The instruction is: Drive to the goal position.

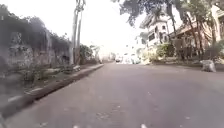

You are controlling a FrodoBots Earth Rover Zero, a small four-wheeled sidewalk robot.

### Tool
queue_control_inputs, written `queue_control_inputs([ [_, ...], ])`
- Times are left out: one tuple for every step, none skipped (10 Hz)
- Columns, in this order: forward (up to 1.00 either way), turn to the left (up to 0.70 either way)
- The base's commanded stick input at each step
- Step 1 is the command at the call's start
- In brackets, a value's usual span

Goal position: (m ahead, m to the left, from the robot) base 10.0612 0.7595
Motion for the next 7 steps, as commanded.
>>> queue_control_inputs([
  [1.00, 0.00],
  [1.00, 0.00],
  [1.00, 0.00],
  [1.00, 0.00],
  [1.00, 0.00],
  [1.00, 0.00],
  [1.00, 0.00],
])
